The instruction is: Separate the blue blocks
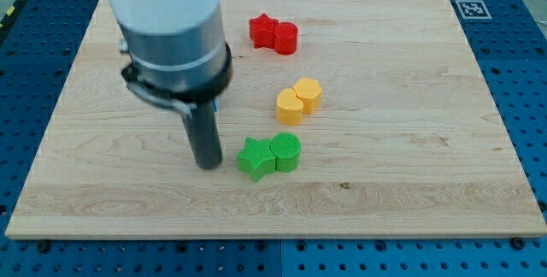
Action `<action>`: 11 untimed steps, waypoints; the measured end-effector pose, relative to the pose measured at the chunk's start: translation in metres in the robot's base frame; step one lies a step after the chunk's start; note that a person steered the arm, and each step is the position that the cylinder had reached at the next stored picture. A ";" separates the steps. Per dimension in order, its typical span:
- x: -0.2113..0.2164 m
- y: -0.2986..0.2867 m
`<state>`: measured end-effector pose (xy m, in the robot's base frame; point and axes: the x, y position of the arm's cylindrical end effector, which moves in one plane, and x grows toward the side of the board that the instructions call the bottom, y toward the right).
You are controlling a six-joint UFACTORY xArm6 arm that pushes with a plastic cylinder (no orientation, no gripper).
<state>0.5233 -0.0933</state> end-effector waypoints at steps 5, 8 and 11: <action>-0.052 -0.038; -0.087 -0.009; -0.087 -0.049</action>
